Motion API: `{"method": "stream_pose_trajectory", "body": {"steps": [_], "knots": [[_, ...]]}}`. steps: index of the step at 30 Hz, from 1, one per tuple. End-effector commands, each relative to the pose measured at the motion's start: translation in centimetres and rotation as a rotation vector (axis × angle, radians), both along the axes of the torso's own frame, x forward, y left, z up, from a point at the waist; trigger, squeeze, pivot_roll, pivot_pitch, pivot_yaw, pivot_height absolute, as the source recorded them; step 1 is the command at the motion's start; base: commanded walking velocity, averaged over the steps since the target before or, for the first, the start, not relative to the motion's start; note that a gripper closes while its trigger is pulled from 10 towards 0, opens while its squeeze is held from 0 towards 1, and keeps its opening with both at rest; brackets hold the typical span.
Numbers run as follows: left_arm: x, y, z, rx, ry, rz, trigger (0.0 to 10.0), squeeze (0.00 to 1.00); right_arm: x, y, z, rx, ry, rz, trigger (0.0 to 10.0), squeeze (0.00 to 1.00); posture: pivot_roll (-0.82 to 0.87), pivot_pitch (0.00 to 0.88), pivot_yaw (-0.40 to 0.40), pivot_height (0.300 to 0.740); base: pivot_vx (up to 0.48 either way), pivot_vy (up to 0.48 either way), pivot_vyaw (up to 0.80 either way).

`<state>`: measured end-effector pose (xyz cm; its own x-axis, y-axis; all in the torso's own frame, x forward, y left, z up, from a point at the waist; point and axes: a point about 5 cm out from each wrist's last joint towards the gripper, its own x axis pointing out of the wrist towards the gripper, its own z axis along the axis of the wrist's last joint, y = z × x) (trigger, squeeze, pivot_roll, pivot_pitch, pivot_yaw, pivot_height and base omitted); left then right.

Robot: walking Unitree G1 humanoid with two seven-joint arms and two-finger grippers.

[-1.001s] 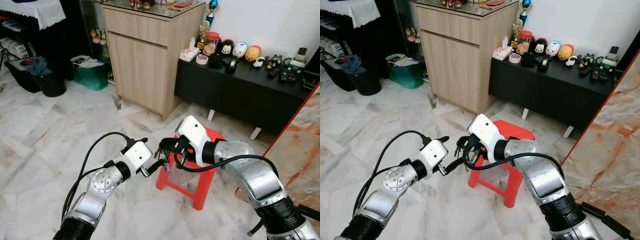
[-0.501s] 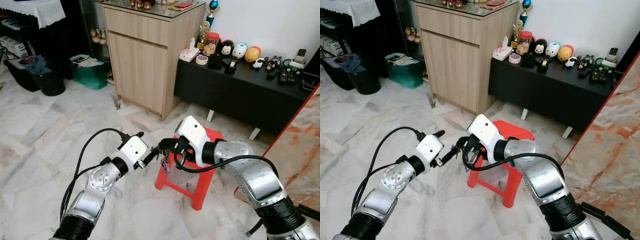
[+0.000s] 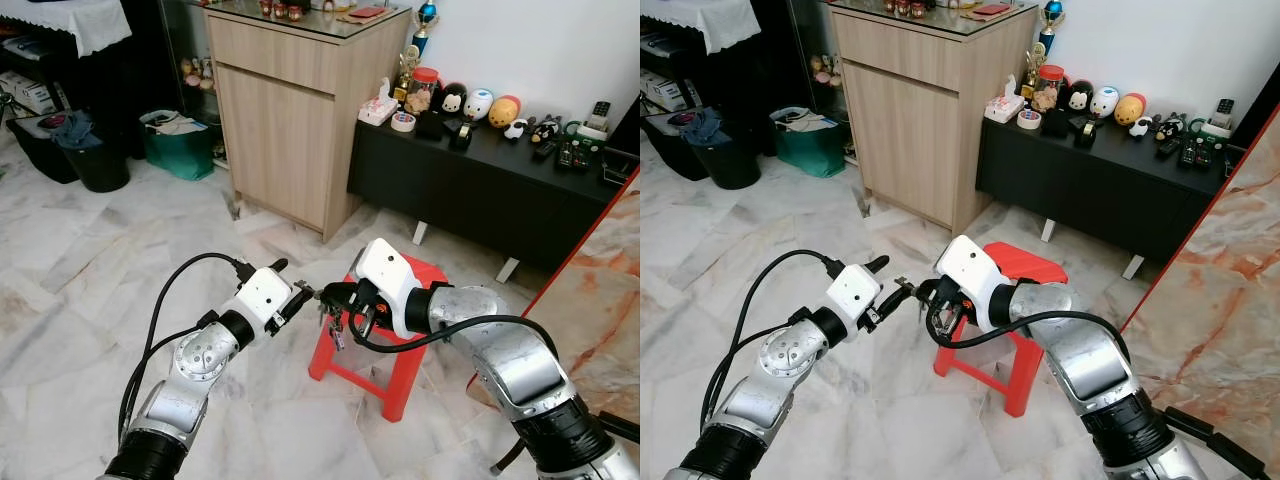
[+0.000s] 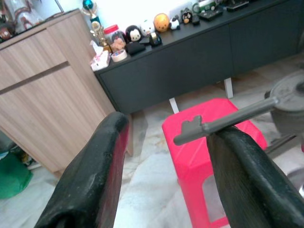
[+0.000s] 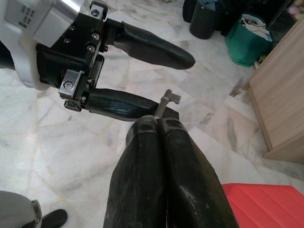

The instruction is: Hang keys on a hook

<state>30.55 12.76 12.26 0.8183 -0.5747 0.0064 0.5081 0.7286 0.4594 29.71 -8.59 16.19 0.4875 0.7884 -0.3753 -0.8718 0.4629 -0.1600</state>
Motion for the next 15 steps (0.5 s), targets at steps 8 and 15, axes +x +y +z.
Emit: {"method": "stream_pose_trajectory", "body": {"steps": [8, 15], "knots": [[-0.06, -0.41, 0.21, -0.018, -0.002, -0.035, 1.9, 0.0, -0.08, -0.05, 0.37, -0.009, -0.025, 0.008, 10.0, 0.0, 0.06, 0.0, -0.1, 0.74, 0.0, 0.0, 0.0], [-0.13, -0.46, 0.08, -0.02, 0.0, -0.044, 0.0, 0.0, -0.08, 0.0, 0.43, -0.008, -0.027, 0.011, 10.0, 0.0, 0.06, 0.0, -0.1, 0.74, 0.0, 0.0, 0.0]]}}
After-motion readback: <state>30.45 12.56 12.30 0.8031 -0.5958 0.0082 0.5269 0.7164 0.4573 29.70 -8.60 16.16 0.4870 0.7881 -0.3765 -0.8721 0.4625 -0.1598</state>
